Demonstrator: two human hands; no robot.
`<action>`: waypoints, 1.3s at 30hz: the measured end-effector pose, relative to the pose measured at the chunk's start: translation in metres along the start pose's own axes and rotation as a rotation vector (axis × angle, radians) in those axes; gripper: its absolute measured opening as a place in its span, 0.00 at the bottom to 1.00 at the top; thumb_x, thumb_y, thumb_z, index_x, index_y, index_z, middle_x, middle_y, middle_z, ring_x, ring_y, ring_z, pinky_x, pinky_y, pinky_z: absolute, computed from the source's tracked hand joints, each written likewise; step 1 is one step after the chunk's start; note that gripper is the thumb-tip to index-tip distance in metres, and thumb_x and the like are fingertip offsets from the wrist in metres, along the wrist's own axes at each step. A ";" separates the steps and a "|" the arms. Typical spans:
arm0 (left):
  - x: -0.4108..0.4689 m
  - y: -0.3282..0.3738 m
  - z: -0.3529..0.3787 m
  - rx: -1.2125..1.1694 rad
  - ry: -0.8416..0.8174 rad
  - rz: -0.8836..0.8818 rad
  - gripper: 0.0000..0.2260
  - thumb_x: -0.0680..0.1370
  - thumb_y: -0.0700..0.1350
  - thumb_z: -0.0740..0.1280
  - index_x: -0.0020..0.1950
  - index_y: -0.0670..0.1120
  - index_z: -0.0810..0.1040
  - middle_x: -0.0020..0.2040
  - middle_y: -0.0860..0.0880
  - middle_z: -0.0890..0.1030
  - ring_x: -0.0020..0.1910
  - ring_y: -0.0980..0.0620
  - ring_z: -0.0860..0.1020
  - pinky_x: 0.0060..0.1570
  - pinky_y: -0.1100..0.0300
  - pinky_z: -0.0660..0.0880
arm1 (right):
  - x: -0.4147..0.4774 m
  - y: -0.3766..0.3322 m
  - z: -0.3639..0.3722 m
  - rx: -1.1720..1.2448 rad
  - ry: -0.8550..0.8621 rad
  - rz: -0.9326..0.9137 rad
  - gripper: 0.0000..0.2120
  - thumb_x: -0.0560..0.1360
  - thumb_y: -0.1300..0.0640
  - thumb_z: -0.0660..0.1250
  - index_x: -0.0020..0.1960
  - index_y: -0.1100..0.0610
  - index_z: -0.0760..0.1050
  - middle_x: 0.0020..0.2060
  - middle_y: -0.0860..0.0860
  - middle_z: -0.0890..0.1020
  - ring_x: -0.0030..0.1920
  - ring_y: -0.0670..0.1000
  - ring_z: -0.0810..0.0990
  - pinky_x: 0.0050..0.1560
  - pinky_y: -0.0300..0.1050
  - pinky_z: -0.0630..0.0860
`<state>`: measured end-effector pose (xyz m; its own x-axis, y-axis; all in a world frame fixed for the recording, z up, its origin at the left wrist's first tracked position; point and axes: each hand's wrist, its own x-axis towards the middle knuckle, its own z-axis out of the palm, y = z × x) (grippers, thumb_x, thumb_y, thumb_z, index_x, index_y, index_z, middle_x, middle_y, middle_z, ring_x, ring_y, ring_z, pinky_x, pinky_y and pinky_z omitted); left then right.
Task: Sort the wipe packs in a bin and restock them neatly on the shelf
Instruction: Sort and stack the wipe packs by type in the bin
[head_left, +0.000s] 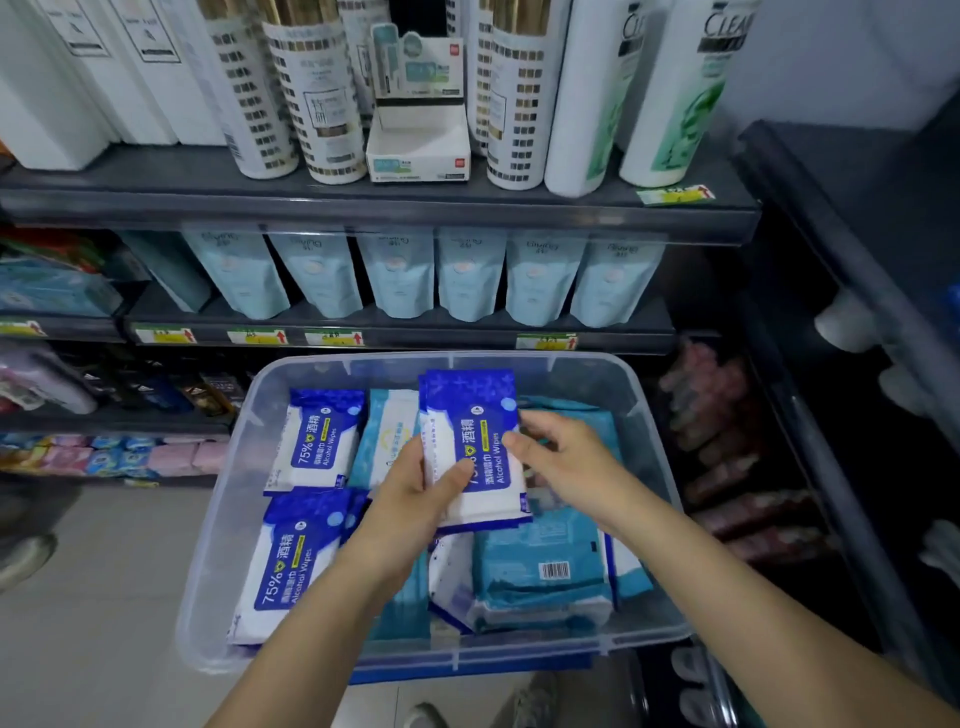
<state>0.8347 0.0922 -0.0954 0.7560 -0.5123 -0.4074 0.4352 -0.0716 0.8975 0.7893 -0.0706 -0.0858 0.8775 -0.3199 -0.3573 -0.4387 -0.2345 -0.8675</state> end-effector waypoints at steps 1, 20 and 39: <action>0.000 0.000 -0.005 0.020 0.041 -0.003 0.12 0.79 0.42 0.64 0.63 0.47 0.72 0.56 0.48 0.82 0.52 0.50 0.82 0.48 0.57 0.80 | 0.003 0.002 -0.004 -0.076 0.045 -0.010 0.16 0.77 0.54 0.64 0.63 0.56 0.74 0.57 0.52 0.80 0.54 0.51 0.80 0.58 0.52 0.76; -0.001 0.006 -0.053 -0.085 0.328 0.004 0.13 0.79 0.45 0.64 0.63 0.47 0.71 0.56 0.47 0.82 0.52 0.47 0.81 0.47 0.51 0.79 | 0.017 0.047 -0.024 -1.101 -0.059 -0.058 0.39 0.67 0.47 0.75 0.71 0.49 0.59 0.62 0.51 0.63 0.65 0.53 0.62 0.60 0.46 0.71; -0.010 0.009 -0.054 -0.033 0.320 -0.001 0.13 0.78 0.45 0.65 0.62 0.47 0.72 0.54 0.49 0.82 0.48 0.50 0.82 0.42 0.54 0.79 | 0.033 0.042 -0.023 -1.273 -0.254 -0.339 0.27 0.74 0.47 0.67 0.71 0.47 0.65 0.75 0.47 0.53 0.73 0.53 0.50 0.72 0.51 0.51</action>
<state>0.8577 0.1431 -0.0920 0.8688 -0.2171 -0.4450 0.4472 -0.0415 0.8935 0.7949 -0.1120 -0.1263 0.9284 0.0696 -0.3649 0.0545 -0.9972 -0.0517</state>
